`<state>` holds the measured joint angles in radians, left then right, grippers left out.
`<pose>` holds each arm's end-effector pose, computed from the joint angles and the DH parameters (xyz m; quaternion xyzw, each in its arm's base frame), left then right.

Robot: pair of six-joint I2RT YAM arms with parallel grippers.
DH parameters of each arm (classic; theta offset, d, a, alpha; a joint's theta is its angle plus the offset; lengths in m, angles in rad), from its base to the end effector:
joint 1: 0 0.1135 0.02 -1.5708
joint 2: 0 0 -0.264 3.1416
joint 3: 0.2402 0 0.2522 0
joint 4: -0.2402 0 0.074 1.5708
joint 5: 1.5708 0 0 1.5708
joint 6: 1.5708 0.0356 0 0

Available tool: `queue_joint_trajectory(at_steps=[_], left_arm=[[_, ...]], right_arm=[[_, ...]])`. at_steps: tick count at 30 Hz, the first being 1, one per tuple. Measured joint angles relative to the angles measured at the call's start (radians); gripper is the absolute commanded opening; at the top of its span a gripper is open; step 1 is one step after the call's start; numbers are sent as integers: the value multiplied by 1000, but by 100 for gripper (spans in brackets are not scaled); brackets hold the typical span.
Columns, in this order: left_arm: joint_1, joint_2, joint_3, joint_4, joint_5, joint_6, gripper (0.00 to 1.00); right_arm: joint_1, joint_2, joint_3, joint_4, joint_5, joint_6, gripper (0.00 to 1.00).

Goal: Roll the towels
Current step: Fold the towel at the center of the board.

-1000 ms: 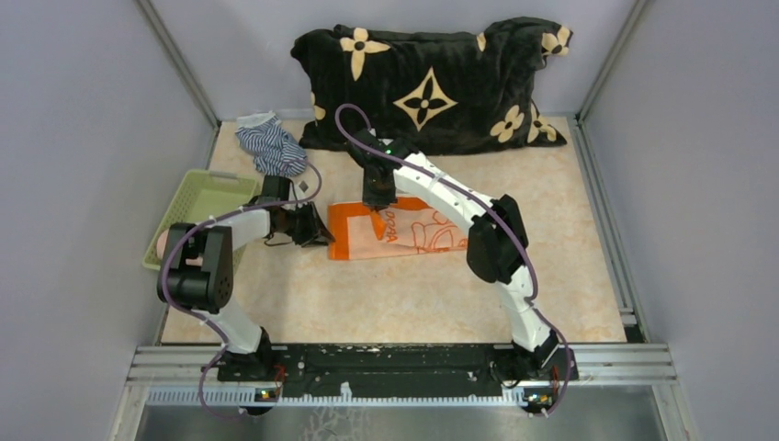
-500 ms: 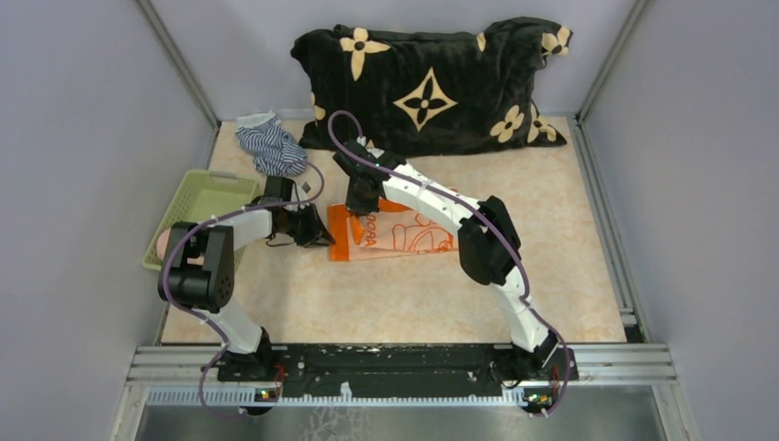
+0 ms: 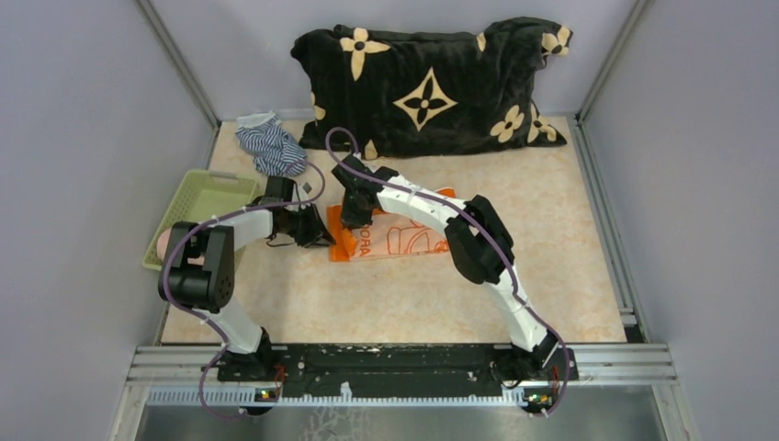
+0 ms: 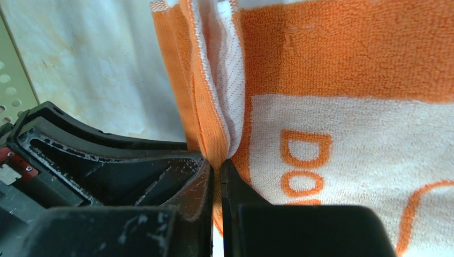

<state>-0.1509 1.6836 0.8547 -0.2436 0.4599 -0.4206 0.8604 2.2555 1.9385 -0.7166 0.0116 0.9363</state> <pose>0.3042 -0.0622 0.1428 -0.0712 0.9426 -0.2796 0.1681 0.3228 0.3746 0.2045 0.0381 0.9634 0.2041 0.1697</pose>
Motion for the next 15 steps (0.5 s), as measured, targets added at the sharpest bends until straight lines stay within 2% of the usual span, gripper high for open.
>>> queue_joint_trajectory(at_steps=[1,5,10,15], left_arm=[[0,0,0,0,0,1,22],[0,0,0,0,-1,3,23],[0,0,0,-2,-3,3,29],[0,-14,0,-13,-23,10,37]], right_arm=[[0,4,-5,12,-6,1,0],[1,13,-21,48,-31,4,17],[1,14,-23,85,-72,-1,46],[3,3,-30,125,-92,-35,55]])
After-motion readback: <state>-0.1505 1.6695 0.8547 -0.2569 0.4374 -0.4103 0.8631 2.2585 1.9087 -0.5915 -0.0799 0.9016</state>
